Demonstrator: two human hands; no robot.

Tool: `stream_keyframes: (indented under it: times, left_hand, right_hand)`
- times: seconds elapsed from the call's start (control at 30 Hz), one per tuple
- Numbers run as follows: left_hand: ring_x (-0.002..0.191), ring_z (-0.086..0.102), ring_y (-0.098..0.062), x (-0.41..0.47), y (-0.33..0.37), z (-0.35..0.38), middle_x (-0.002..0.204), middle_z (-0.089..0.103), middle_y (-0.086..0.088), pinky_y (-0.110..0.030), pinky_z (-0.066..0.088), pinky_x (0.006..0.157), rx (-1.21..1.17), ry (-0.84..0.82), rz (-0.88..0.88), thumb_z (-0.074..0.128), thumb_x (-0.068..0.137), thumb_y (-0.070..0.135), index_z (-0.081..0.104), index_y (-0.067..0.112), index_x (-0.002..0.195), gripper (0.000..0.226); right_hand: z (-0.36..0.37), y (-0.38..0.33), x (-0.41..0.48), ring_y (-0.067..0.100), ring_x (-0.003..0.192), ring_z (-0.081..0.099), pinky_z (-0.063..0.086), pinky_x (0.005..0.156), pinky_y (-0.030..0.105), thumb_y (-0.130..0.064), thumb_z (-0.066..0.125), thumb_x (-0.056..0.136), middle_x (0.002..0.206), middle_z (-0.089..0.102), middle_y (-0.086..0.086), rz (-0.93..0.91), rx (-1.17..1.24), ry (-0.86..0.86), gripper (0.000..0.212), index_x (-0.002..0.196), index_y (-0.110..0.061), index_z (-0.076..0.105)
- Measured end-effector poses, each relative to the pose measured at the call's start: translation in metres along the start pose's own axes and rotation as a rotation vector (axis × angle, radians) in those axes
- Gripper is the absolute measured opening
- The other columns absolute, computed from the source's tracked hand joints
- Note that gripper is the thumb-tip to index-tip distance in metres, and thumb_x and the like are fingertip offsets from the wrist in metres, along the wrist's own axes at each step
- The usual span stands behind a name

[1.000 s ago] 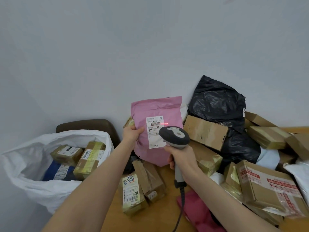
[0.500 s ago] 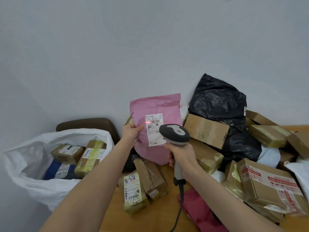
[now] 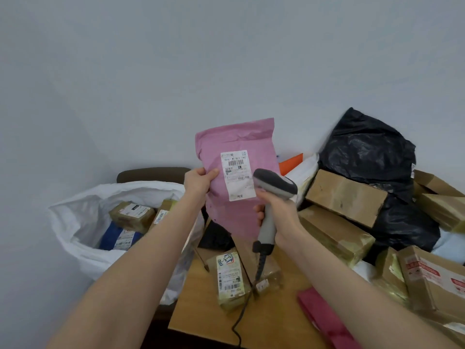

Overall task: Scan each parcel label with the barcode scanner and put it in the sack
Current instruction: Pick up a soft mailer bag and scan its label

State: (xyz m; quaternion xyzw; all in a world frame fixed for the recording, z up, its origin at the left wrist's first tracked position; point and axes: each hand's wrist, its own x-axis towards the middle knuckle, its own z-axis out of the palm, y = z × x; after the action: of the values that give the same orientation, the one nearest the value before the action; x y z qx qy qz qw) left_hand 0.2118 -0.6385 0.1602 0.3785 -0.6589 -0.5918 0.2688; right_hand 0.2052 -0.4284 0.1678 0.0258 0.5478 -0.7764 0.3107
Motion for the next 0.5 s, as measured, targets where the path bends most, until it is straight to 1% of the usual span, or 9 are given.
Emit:
stream_keyframes:
  times: [0.07,0.1,0.2,0.23,0.3,0.37,0.43,0.5]
  left_hand:
    - [0.084,0.064,-0.022,0.003,0.008,-0.029,0.089,0.068,-0.006,-0.041,0.056,0.082,0.003,0.068,0.032,0.073,0.083,0.015,0.068,0.001,0.087,0.016]
    - [0.085,0.064,-0.023,0.006,0.01,-0.045,0.089,0.068,-0.006,-0.043,0.056,0.084,0.0,0.114,0.046,0.073,0.083,0.016,0.066,0.006,0.081,0.012]
    - [0.076,0.057,-0.019,0.006,0.011,-0.096,0.081,0.063,-0.006,-0.045,0.053,0.078,0.0,0.255,0.076,0.073,0.083,0.018,0.058,0.011,0.073,0.019]
    - [0.076,0.059,-0.019,0.007,0.008,-0.113,0.082,0.064,-0.003,-0.045,0.053,0.079,-0.013,0.297,0.082,0.072,0.084,0.019,0.059,0.013,0.073,0.018]
    - [0.085,0.065,-0.021,0.008,0.003,-0.147,0.089,0.069,-0.002,-0.043,0.056,0.085,-0.046,0.368,0.078,0.072,0.084,0.018,0.065,0.015,0.083,0.008]
    - [0.091,0.067,-0.023,0.012,-0.002,-0.18,0.093,0.07,-0.002,-0.043,0.055,0.087,-0.063,0.464,0.095,0.072,0.083,0.017,0.068,0.014,0.092,0.01]
    - [0.087,0.065,-0.021,0.019,-0.005,-0.209,0.089,0.069,0.0,-0.041,0.056,0.086,-0.068,0.553,0.109,0.071,0.084,0.014,0.068,0.015,0.093,0.009]
    - [0.084,0.063,-0.019,0.031,-0.011,-0.236,0.089,0.068,0.0,-0.039,0.056,0.084,-0.073,0.613,0.117,0.07,0.084,0.014,0.069,0.013,0.098,0.014]
  right_hand:
    - [0.022,0.004,0.004,0.013,0.043,0.052,0.046,0.049,0.024,-0.018,0.069,0.087,0.053,0.059,0.003,0.023,0.006,-0.045,0.013,0.09,-0.007,0.063]
    - [0.033,0.007,0.005,0.012,0.042,0.052,0.046,0.047,0.023,-0.018,0.07,0.087,0.054,0.059,0.003,0.038,0.007,-0.069,0.014,0.091,-0.007,0.062]
    - [0.067,0.02,0.005,0.012,0.042,0.05,0.044,0.046,0.023,-0.016,0.07,0.086,0.056,0.058,0.005,0.092,0.015,-0.147,0.013,0.089,-0.007,0.061]
    - [0.078,0.025,0.004,0.013,0.042,0.049,0.043,0.045,0.023,-0.015,0.07,0.087,0.055,0.057,0.005,0.112,0.019,-0.169,0.013,0.086,-0.007,0.06]
    - [0.1,0.038,0.002,0.013,0.041,0.047,0.041,0.044,0.022,-0.014,0.069,0.087,0.054,0.055,0.005,0.148,0.022,-0.19,0.015,0.079,-0.008,0.058]
    - [0.12,0.052,0.003,0.012,0.04,0.048,0.042,0.042,0.021,-0.014,0.068,0.087,0.055,0.055,0.005,0.18,0.007,-0.209,0.015,0.079,-0.008,0.058]
    - [0.139,0.064,0.006,0.013,0.04,0.049,0.044,0.042,0.022,-0.014,0.069,0.086,0.057,0.057,0.006,0.208,-0.012,-0.229,0.012,0.084,-0.006,0.061]
    - [0.161,0.077,0.014,0.011,0.039,0.05,0.045,0.043,0.022,-0.015,0.07,0.086,0.056,0.058,0.006,0.226,-0.025,-0.235,0.013,0.087,-0.006,0.062]
